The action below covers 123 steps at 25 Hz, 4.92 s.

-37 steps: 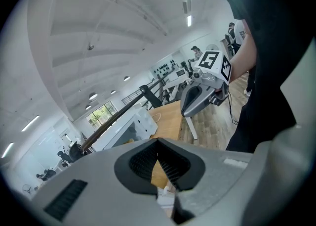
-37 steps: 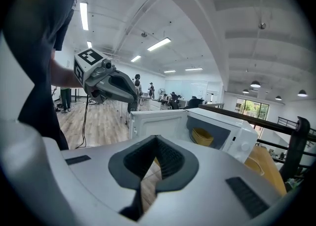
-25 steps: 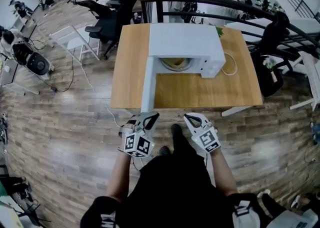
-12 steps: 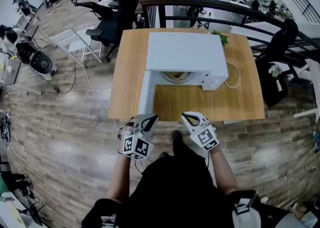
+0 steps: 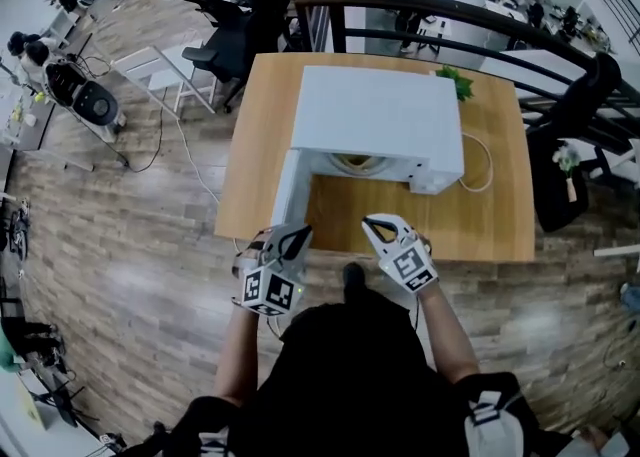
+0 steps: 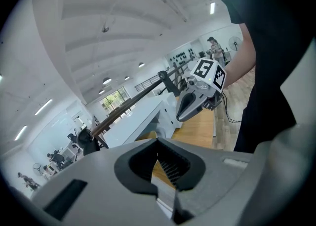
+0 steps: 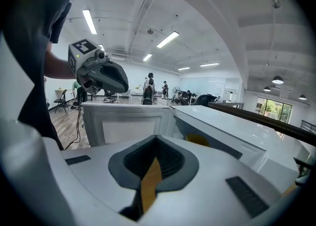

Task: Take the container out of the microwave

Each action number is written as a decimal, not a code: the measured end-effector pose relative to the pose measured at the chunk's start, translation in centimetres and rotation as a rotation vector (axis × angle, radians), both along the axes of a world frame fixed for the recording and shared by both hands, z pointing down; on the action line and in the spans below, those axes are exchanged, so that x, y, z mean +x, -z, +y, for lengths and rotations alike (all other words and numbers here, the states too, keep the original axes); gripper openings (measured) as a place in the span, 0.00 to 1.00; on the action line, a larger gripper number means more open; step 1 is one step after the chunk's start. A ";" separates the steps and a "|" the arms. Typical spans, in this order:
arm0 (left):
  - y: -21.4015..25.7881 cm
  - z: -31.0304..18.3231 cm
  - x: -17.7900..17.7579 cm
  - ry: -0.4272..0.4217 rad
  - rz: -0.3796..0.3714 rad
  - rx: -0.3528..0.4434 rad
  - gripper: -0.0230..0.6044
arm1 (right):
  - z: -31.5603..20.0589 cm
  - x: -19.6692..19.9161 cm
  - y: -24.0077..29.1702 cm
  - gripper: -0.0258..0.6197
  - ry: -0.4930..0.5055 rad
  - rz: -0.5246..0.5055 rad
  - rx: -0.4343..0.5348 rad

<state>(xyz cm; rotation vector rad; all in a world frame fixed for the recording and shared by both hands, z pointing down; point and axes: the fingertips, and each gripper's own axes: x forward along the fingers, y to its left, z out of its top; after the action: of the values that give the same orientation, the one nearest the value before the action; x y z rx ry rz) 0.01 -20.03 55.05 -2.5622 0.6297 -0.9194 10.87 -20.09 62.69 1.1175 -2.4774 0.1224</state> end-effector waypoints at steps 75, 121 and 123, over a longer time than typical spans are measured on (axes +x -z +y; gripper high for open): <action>-1.6 -2.6 -3.0 0.150 0.015 -0.067 0.04 | -19.1 0.9 -15.6 0.08 -0.082 0.322 -0.197; 0.2 13.5 -13.9 -0.133 0.091 -0.012 0.04 | 8.2 -5.5 -11.2 0.08 -0.318 0.400 -0.175; 0.1 14.2 -14.1 -0.142 0.091 -0.013 0.04 | 8.9 -5.7 -11.4 0.08 -0.329 0.392 -0.174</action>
<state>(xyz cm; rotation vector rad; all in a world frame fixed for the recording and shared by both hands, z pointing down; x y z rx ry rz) -14.10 -5.83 54.93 -2.6333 0.4607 -0.7656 5.12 -11.15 74.08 1.3204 -1.8926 0.1899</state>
